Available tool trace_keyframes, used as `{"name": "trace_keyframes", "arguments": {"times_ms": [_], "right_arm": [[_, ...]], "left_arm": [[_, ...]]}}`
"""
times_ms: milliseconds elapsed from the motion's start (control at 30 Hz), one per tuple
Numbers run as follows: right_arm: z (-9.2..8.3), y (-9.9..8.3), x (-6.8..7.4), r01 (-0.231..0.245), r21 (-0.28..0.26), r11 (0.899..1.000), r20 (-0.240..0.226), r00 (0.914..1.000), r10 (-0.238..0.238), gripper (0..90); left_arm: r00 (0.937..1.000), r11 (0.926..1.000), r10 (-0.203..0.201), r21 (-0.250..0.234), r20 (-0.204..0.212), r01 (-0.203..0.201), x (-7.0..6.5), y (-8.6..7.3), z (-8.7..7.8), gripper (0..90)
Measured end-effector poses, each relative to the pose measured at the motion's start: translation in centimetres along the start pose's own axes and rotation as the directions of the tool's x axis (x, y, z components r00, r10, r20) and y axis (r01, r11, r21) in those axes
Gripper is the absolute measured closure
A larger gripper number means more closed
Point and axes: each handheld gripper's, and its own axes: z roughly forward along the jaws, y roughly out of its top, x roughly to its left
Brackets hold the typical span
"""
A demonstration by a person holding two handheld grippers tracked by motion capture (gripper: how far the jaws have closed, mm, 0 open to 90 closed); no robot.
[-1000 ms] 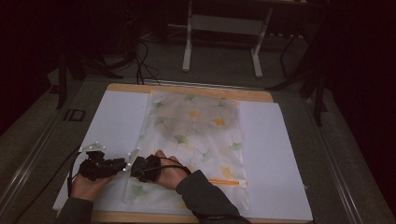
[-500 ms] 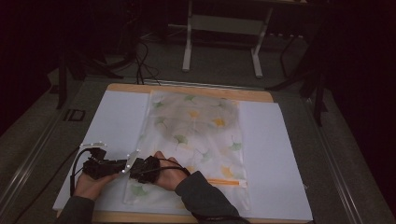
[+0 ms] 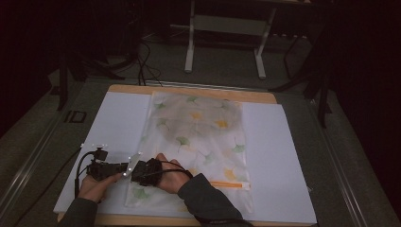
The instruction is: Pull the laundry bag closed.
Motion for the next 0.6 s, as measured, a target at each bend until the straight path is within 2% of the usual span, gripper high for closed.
{"name": "trace_keyframes", "arguments": {"times_ms": [267, 367, 500, 600], "right_arm": [[0.00, 0.12, 0.15, 0.017, -0.003, 1.000, 0.003, 0.9998, -0.017, 84.2], [-0.02, 0.11, 0.14, 0.017, -0.001, 1.000, 0.002, 0.9998, -0.017, 84.2], [0.01, 0.04, 0.09, 0.017, 0.000, 1.000, 0.001, 0.9999, -0.017, 84.2], [0.10, -0.03, 0.04, 0.014, 0.002, 1.000, -0.002, 0.9999, -0.014, 84.2]], "left_arm": [[0.9995, 0.9994, -0.032, 0.014, -0.005, 0.032, 0.01, -0.03, 0.73, 66.7], [0.9992, 0.9990, -0.039, 0.019, -0.007, 0.039, 0.01, -0.05, 0.83, 71.8], [0.9977, 0.9976, -0.068, 0.014, 0.012, 0.067, 0.31, -0.22, 0.78, 81.9], [0.9975, 0.9975, -0.069, 0.016, 0.015, 0.069, 0.24, -0.22, 0.75, 83.3]]}}
